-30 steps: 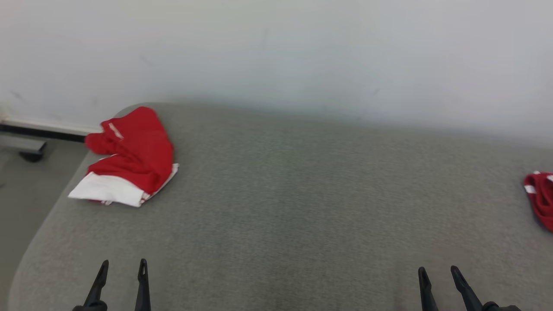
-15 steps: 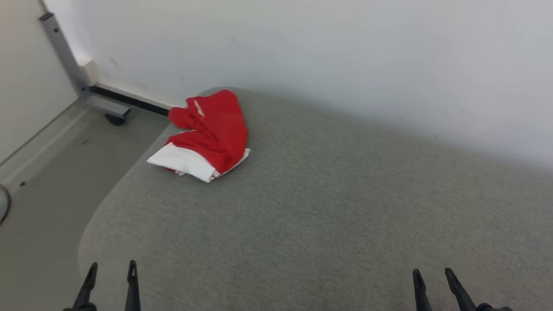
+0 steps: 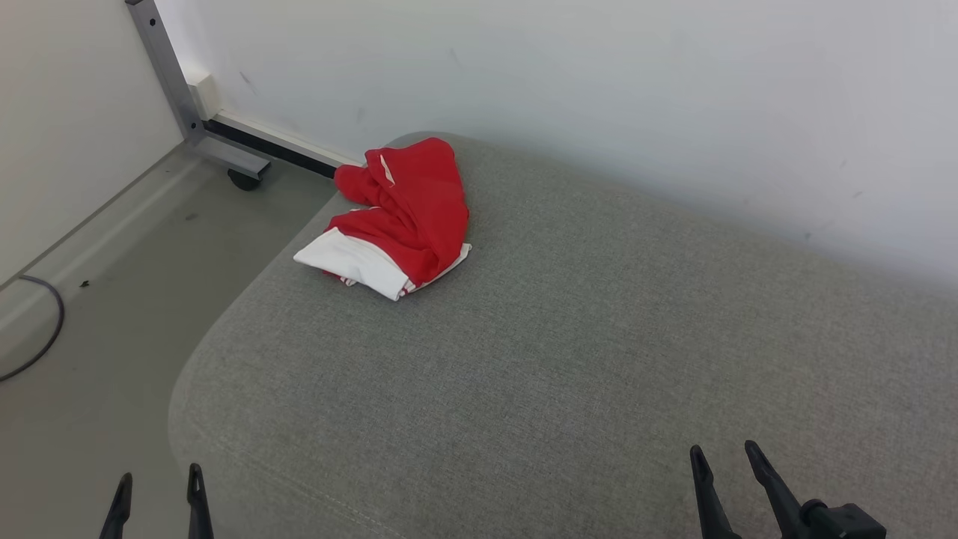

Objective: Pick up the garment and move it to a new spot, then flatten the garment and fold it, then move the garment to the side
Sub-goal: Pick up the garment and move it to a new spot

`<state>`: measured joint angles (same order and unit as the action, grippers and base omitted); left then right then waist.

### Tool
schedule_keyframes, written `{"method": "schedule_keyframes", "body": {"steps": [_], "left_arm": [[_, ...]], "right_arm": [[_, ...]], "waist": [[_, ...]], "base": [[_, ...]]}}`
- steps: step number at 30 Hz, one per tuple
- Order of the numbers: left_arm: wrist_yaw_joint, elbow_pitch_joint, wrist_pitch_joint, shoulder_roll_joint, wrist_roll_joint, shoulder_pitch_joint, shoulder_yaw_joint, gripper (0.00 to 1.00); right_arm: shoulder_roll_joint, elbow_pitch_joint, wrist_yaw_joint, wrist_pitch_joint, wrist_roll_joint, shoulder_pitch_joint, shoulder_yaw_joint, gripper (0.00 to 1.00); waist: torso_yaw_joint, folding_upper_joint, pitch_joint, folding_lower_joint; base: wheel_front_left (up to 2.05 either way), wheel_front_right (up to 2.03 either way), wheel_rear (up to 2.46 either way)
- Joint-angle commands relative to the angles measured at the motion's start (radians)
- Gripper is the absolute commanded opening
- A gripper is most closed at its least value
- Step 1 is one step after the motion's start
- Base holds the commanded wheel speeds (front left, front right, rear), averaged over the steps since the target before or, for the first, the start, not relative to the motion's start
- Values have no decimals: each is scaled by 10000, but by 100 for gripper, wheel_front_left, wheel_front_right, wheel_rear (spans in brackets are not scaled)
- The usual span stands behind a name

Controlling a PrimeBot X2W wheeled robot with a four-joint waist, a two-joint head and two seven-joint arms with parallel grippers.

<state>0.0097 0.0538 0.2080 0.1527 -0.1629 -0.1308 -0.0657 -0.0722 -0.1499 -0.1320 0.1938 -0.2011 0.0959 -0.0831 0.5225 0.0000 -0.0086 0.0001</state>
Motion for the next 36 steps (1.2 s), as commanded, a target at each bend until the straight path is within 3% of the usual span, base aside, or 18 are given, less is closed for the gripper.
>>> {"method": "schedule_keyframes", "body": {"steps": [1,6,13,25,30,36], "left_arm": [[58,-32,54,49,-48,-118,-48,100],[172,-38,26,-9,-275,202,-204,100],[-61,76,-285,361,-527,1307,-256,100],[-233,538,-519,1283,-1175,4861,-872,100],[-136,883,-753,1787,-1559,6343,-1321,100],[-330,1578,-1142,2574,-1716,7850,-1445,100]], "right_arm": [[-84,-38,22,19,-83,-79,-26,100],[-108,-90,22,138,-112,60,176,100],[-77,197,22,99,107,228,603,100],[-724,1383,22,-324,354,-684,1153,100],[-882,1877,22,-403,404,-1249,1331,100],[-911,2478,22,-386,447,-1780,1600,100]], "waist": [[-7,0,-13,-1],[-100,0,-123,-1],[-577,0,85,-1],[-3043,0,2481,-1],[-4042,0,3713,-1],[-4921,0,4968,-1]], "base": [[0,0,0],[0,0,0],[0,0,0],[0,0,0],[0,0,0],[0,0,0]]}}
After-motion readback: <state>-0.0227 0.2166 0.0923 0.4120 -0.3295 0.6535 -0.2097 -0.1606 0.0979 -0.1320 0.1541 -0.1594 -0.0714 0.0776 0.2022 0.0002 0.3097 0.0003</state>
